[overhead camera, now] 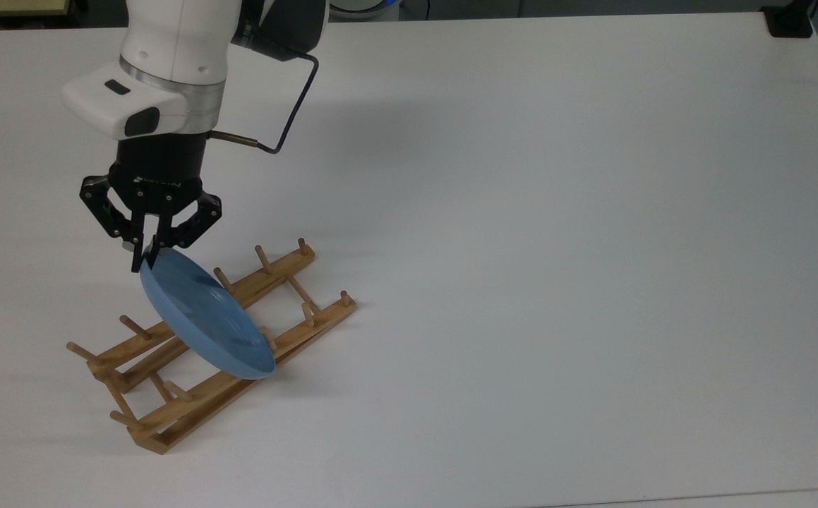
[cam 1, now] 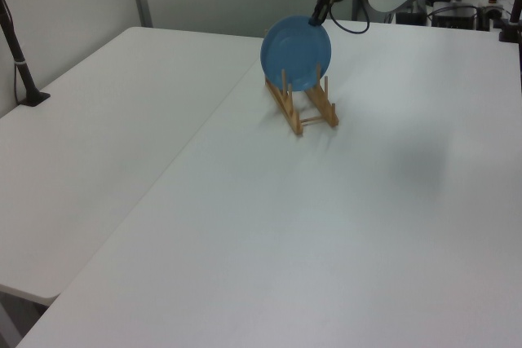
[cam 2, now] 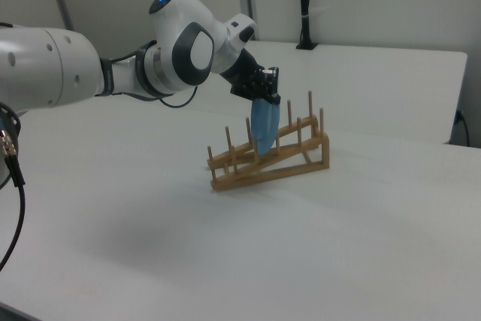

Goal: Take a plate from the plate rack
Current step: 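Close the gripper on the blue plate's rim, then lift the blue plate up out of the wooden rack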

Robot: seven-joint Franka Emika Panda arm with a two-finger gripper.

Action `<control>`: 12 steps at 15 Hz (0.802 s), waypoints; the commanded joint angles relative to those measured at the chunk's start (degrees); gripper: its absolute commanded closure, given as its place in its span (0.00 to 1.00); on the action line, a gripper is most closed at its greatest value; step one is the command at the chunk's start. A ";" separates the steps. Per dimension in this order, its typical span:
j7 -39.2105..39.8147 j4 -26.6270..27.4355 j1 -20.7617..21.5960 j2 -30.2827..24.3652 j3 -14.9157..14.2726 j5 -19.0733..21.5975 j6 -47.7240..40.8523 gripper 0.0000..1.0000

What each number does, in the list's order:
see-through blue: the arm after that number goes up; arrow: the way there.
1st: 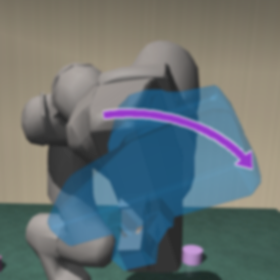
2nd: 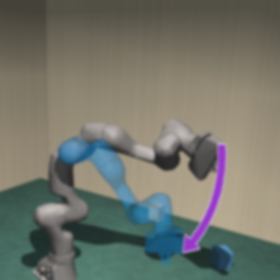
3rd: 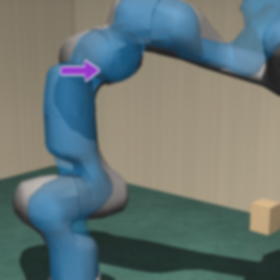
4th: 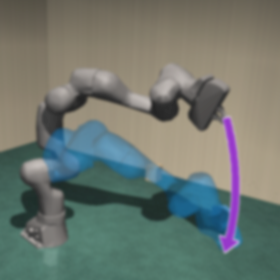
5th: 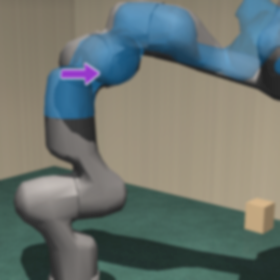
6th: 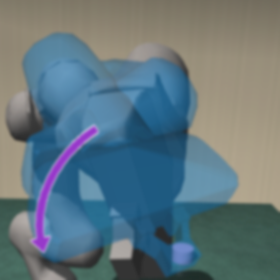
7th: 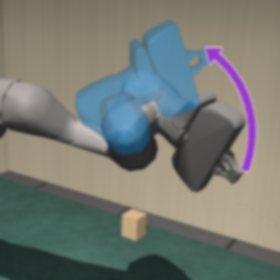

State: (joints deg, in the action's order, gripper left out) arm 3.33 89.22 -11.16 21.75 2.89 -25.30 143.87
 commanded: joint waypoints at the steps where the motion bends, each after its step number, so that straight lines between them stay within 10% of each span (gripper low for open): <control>1: 0.45 -0.54 0.00 -1.80 -0.17 -0.54 0.71 1.00; 9: 0.36 0.07 -0.17 -7.34 -0.08 0.42 -1.82 1.00; 12: 3.94 0.43 -0.09 -7.69 0.18 10.57 -13.58 1.00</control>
State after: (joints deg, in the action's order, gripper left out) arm 3.34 87.47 -11.20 15.76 2.93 -23.09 138.30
